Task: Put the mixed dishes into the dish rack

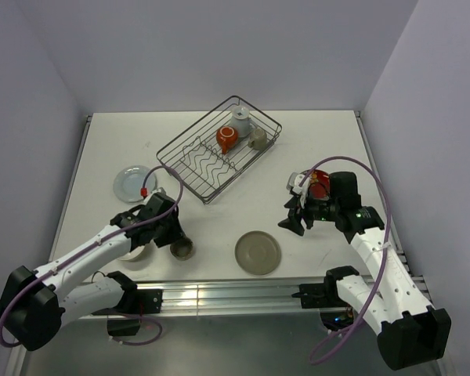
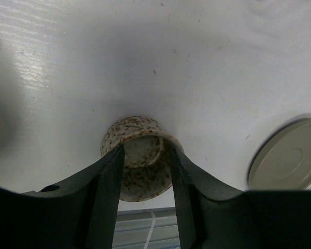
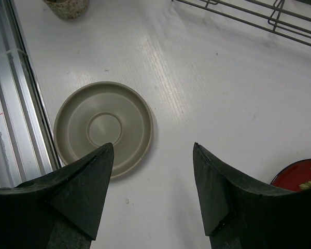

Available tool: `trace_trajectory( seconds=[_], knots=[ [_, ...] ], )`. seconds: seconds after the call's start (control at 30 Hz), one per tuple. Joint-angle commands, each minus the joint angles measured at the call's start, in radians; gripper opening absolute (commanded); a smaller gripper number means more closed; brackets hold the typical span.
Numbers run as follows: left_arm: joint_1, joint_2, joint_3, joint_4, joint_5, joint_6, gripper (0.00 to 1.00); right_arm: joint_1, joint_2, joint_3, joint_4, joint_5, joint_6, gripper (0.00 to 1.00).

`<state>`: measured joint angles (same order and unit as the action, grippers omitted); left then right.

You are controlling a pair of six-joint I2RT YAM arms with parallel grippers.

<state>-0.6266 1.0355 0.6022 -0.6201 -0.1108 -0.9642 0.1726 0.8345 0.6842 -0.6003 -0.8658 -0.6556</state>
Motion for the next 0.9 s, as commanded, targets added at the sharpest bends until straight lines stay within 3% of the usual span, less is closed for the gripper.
trace_trajectory(
  seconds=[0.0,0.5,0.7,0.87],
  knots=[
    [-0.018,-0.011,0.022,-0.032,-0.030,-0.034,0.47,0.005,-0.014,-0.009,0.007,-0.001,-0.018,0.70],
    [-0.081,-0.049,0.114,-0.118,-0.147,-0.041,0.54,0.005,-0.005,-0.025,0.028,-0.002,-0.016,0.70],
    [-0.082,-0.040,0.107,-0.254,-0.174,-0.131,0.54,0.004,-0.009,-0.029,0.028,-0.004,-0.018,0.70],
    [-0.085,-0.049,0.061,-0.256,-0.167,-0.173,0.57,0.002,-0.008,-0.038,0.034,-0.007,-0.016,0.70]
  ],
)
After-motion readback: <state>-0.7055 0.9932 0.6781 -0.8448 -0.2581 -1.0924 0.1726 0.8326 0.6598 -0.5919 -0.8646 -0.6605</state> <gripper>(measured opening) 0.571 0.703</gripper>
